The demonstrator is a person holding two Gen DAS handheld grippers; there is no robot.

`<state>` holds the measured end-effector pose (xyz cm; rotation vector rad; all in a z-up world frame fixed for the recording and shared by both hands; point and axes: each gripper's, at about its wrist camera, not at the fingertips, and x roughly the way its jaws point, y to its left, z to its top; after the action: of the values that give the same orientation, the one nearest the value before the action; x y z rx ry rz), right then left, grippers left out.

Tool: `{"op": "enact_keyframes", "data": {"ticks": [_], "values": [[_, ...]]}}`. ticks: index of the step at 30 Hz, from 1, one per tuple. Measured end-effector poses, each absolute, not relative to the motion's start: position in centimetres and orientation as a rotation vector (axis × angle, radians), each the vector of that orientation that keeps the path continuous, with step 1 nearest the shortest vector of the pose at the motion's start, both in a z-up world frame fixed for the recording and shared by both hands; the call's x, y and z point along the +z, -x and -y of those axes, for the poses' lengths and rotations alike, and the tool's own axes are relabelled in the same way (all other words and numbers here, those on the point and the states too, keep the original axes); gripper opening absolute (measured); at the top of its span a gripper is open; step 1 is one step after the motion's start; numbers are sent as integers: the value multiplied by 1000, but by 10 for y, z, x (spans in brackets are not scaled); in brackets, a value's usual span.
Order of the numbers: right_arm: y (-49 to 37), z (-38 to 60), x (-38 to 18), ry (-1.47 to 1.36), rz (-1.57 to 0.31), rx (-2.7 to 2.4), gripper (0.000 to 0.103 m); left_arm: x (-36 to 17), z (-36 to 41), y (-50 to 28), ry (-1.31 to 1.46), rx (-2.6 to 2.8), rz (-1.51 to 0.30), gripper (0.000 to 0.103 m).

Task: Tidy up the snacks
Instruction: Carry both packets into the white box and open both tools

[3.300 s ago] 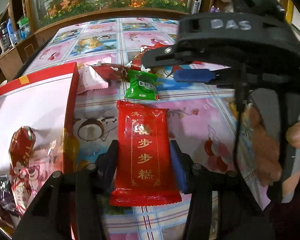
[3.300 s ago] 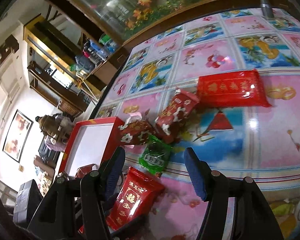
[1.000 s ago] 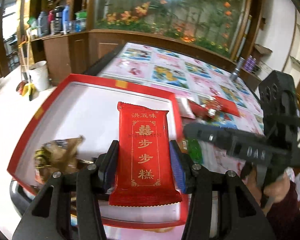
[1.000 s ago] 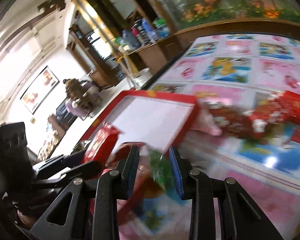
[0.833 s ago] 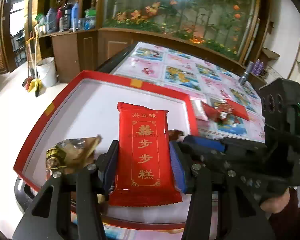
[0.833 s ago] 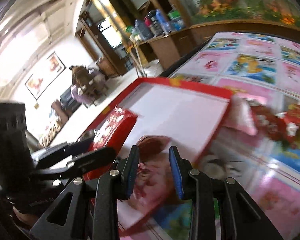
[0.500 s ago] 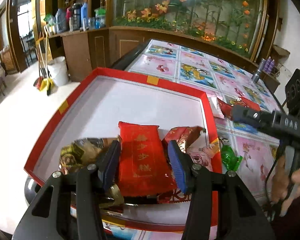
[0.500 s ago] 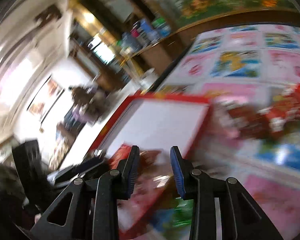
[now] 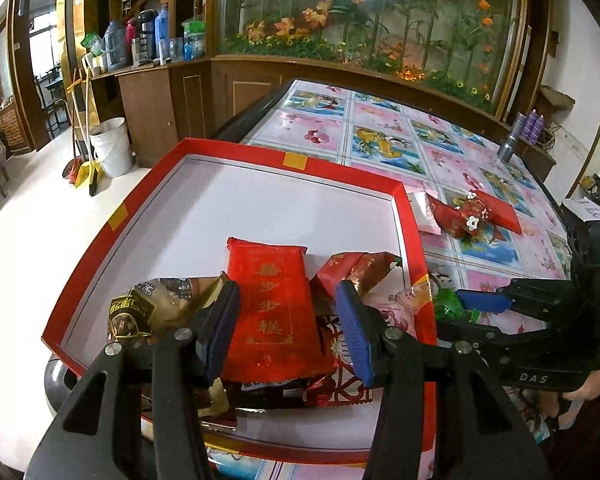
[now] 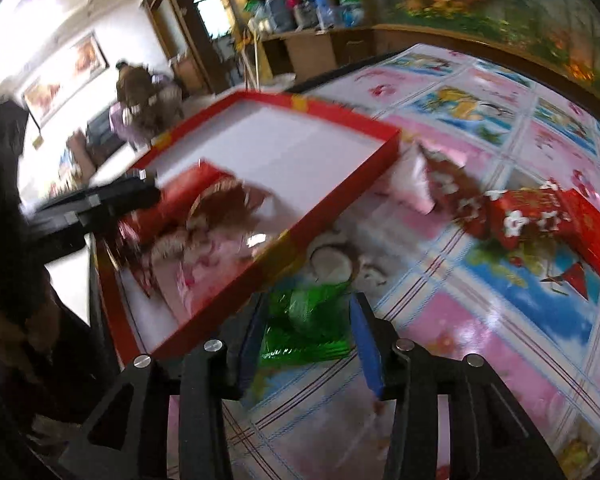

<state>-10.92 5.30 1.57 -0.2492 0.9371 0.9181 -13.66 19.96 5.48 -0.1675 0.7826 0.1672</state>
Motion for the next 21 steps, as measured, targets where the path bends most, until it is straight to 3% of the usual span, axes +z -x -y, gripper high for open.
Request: {"op": "enact_keyframes", "data": {"ticks": [7,11,16,21], "values": [[115,-55,14,286,-892,893,35,54,-199,138,182,145,-789,48],[107,-50,20,249,-883,885,34,58,-199,141,186,136,-776,48],[79,-30,40,-3,-877,895,34,63,-200,143,185,125,-760,48],[72,-68,51,-31,-883,957,35,66,-211,148,206,144,-747,48]]}}
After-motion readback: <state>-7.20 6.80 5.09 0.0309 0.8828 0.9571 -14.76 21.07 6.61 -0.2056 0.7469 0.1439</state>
